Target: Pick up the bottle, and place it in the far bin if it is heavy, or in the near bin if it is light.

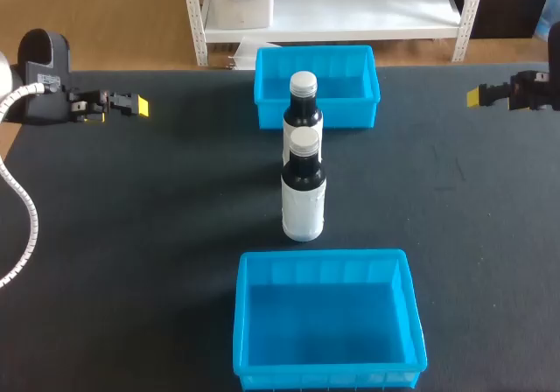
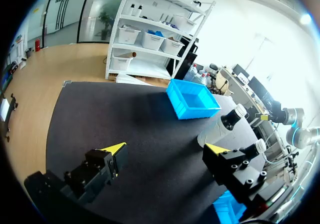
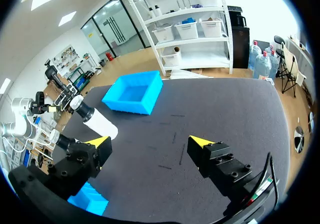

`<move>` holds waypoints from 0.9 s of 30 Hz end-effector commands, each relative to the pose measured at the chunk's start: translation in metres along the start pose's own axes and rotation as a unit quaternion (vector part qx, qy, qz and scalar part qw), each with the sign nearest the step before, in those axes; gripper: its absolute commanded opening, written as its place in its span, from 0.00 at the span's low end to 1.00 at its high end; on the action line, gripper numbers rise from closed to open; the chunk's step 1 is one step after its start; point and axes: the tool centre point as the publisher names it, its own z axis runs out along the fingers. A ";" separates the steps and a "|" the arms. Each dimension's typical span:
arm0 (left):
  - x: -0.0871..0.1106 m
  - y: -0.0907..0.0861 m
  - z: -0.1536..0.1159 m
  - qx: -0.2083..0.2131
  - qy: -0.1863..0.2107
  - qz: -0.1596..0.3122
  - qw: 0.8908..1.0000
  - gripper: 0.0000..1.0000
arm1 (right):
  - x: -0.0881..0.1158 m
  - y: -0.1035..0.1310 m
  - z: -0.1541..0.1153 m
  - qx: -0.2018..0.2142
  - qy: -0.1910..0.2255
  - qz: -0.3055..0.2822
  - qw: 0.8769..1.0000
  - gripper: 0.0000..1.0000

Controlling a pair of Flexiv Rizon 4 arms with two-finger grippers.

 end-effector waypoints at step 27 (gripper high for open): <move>0.000 0.000 0.000 0.000 0.000 0.000 1.000 1.00 | -0.014 0.000 -0.011 -0.218 0.154 -0.366 0.891 1.00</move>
